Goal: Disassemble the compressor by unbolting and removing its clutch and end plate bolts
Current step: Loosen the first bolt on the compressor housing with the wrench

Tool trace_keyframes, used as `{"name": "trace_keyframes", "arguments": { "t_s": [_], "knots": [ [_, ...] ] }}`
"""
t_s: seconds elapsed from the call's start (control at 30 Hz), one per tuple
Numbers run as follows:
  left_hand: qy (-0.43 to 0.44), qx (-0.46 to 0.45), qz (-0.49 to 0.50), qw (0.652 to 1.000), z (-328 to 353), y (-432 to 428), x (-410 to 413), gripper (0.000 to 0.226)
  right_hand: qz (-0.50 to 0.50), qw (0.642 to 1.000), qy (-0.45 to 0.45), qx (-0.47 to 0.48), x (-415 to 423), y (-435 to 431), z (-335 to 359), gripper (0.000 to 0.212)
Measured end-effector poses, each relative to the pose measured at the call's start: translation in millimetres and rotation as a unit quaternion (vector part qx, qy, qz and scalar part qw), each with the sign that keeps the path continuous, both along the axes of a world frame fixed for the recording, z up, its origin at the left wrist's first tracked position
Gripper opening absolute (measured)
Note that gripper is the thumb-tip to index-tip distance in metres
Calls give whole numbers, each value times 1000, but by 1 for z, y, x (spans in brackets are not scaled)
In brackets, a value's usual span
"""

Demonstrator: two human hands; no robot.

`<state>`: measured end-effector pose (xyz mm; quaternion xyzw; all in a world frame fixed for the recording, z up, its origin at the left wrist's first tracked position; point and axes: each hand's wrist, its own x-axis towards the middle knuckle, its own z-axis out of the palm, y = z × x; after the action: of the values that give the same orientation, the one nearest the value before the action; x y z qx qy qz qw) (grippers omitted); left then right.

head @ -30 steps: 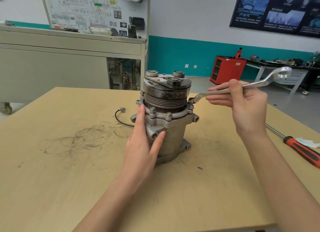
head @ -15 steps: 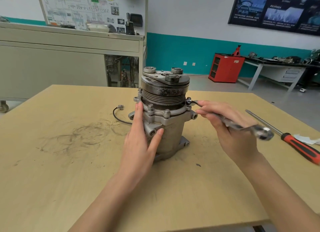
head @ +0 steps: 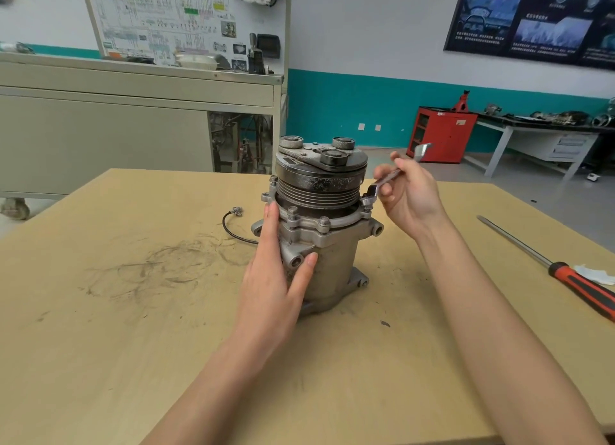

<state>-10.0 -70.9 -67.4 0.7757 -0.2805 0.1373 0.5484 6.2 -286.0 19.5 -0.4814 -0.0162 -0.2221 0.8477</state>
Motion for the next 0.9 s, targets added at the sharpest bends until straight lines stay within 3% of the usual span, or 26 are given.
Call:
{"name": "trace_keyframes", "arguments": {
  "t_s": [0.1, 0.2, 0.3, 0.4, 0.5, 0.6, 0.67, 0.9],
  "knots": [
    [-1, -2, -3, 1000, -1, 0, 0, 73, -23, 1000, 6, -1, -4, 1, 5, 20],
    [-5, -8, -7, 1000, 0, 0, 1, 73, -131, 984, -60, -101, -27, 2, 12, 33],
    [-6, -16, -11, 1000, -1, 0, 2, 74, -235, 930, -119, -257, -55, 16, 9, 37],
    [-9, -14, -9, 1000, -2, -1, 3, 75, -270, 877, -160, -365, -72, 32, -3, 28],
    [-8, -11, -8, 1000, -3, -1, 2, 75, -281, 832, -193, -438, -79, 38, -15, 22],
    [-11, -7, -3, 1000, -2, 0, 1, 75, -299, 800, -224, -469, -80, 38, -23, 29],
    [-12, -8, -4, 1000, -3, 0, 2, 74, -308, 790, -229, -477, -79, 39, -29, 29],
    [-18, -7, -1, 1000, -3, -1, 2, 74, -285, 810, -225, -461, -83, 40, -39, 25]
  ]
}}
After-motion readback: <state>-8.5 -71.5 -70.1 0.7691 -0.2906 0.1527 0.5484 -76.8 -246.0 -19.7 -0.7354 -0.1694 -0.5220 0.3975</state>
